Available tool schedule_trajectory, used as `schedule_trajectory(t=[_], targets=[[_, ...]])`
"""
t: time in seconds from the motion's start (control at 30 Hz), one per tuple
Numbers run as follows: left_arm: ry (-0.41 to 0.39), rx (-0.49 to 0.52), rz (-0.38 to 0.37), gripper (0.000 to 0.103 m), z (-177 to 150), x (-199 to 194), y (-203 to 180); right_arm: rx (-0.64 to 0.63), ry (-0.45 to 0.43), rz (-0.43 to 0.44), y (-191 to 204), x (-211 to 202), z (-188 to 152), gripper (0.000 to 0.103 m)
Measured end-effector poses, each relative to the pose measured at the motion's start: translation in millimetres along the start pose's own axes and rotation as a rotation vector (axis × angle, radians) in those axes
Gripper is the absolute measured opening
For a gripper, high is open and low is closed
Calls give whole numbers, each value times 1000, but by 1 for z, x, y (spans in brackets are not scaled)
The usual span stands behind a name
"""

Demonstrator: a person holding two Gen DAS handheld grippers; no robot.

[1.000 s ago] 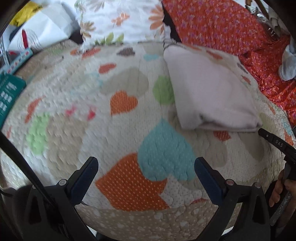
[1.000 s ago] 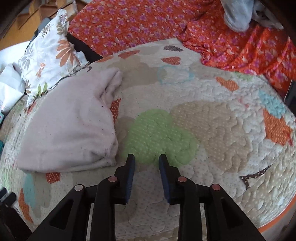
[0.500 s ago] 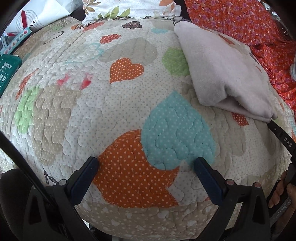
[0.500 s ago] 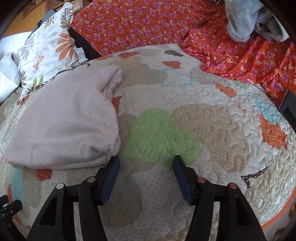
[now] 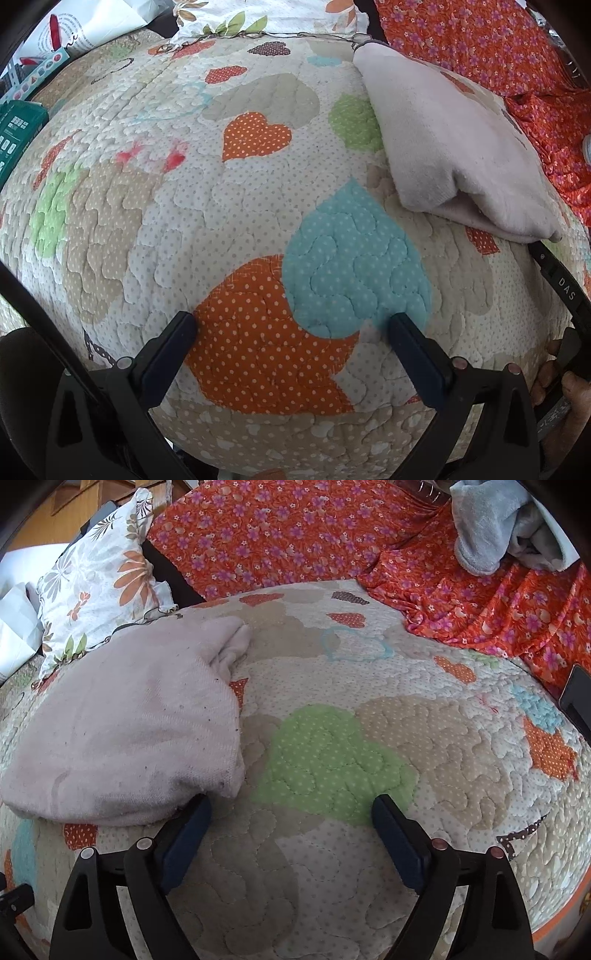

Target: Fold small clothes

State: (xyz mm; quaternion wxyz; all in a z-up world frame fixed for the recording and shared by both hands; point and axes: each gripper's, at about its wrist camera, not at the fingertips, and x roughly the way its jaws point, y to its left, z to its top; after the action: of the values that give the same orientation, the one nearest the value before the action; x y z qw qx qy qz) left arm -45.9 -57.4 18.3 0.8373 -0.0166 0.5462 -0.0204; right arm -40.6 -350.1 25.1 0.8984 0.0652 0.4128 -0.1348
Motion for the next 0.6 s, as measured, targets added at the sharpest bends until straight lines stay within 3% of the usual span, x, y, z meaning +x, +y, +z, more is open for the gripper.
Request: schedule_trajectory(t=[0.47,0.6], targets=[[4,-11,4,103,-2,-2,-3,18,2,6,-1,0,-1,93],[-2,-13,8,103,-4,-3,-4,23,4,-32,4,-1,-2,96]])
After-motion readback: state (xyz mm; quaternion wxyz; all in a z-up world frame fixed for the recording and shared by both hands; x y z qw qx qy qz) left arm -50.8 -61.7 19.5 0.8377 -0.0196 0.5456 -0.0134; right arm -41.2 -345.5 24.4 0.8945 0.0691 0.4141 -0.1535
